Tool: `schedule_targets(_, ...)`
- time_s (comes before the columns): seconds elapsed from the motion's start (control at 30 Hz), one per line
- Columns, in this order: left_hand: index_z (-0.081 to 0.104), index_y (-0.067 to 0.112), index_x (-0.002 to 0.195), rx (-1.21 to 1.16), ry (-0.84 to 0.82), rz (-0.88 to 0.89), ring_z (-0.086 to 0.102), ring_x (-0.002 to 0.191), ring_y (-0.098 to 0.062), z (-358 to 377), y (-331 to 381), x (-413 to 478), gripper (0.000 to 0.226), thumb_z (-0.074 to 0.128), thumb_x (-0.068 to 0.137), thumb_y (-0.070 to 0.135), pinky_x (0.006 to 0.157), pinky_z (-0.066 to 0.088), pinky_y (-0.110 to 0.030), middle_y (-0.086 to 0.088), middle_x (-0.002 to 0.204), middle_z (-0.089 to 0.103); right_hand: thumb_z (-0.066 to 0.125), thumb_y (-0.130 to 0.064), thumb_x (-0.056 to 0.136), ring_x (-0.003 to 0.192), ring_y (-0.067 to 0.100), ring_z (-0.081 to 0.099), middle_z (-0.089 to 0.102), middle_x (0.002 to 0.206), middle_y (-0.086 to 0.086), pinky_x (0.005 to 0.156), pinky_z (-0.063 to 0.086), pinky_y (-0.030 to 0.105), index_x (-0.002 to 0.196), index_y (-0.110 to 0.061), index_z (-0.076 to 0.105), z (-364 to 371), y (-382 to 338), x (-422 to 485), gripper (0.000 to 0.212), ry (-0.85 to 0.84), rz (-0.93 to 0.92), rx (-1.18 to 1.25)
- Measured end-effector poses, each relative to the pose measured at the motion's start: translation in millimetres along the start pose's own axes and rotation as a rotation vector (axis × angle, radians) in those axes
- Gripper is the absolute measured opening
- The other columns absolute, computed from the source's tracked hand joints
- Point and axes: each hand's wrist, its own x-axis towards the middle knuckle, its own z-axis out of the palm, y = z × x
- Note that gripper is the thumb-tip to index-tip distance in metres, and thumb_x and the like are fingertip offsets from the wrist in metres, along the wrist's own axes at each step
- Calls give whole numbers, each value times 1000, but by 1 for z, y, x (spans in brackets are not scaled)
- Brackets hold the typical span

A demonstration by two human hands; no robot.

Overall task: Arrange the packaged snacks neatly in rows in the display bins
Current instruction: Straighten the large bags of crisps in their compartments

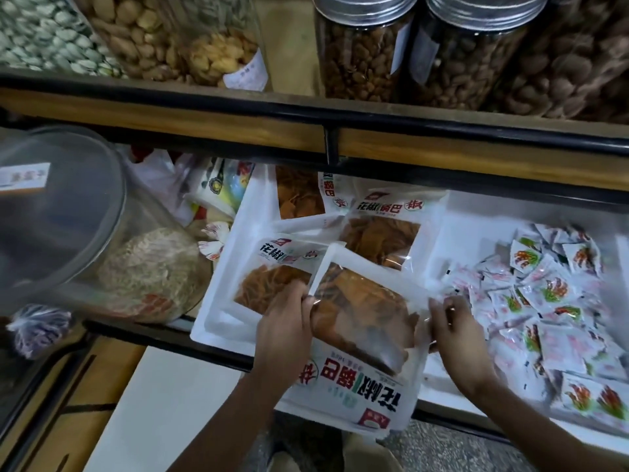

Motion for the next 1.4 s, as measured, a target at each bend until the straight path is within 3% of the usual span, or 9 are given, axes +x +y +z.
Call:
schedule_targets(0.17,38,21,85,-91,37,-38,50,68,-18,-43,-19,0,17,34,100,27,59,32,-33,6,73,48,47,-33,95,53,25,54,54,57,7,54,41,40,85,-15,38,22,-46,-22,22,108,-120,-19)
schedule_targets(0.43,45,8,88,-7,243,-110,53,66,-32,-96,-93,39,14,40,100,15,58,41,-42,-14,74,55,58,-29,92,77,19,60,58,88,-3,65,47,29,109,-11,43,108,-117,12,29,-72,-251,-90)
schedule_targets(0.57,50,1,101,51,58,-265,57,95,-38,-87,-131,63,17,44,98,17,78,43,-43,-23,100,58,56,-19,92,93,32,63,64,102,12,75,48,37,122,-6,39,149,-108,35,38,-253,-113,-261)
schedule_targets(0.7,19,9,146,61,-316,-459,36,130,-39,-64,-144,59,74,48,92,49,105,33,-46,-21,143,34,55,-19,93,93,32,62,63,105,13,82,51,46,122,-8,40,174,-105,36,35,-250,-70,-185)
schedule_targets(0.87,9,19,151,228,-215,-242,8,143,-32,-46,-132,60,67,32,97,51,114,11,-47,-13,156,9,58,-25,91,91,25,62,59,97,2,81,52,41,121,-10,42,171,-101,36,37,-243,-104,-150)
schedule_targets(0.97,19,21,150,275,-186,-74,11,143,-29,-38,-117,70,66,14,92,52,117,9,-46,-9,156,16,56,-20,93,82,16,59,55,97,-4,72,51,31,125,-11,40,162,-93,34,36,-267,-200,-164)
schedule_targets(1.17,32,25,141,382,-148,58,31,131,-22,-31,-83,102,45,32,99,40,107,26,-38,-3,141,34,56,-11,92,99,13,51,50,108,-2,85,36,13,122,-8,45,126,-64,49,32,28,-345,-182)
schedule_targets(1.3,38,21,137,309,-207,212,38,125,-22,-14,-50,130,40,39,99,32,100,33,-34,-2,138,38,63,-6,85,104,36,45,52,111,23,91,31,32,122,5,46,100,-34,70,42,410,-295,-457)
schedule_targets(1.4,34,22,140,293,-368,200,45,122,-24,17,-24,155,43,38,100,37,92,39,-35,-3,140,38,59,-19,90,121,39,38,44,131,23,102,31,45,136,2,35,86,-18,86,56,393,-100,-425)
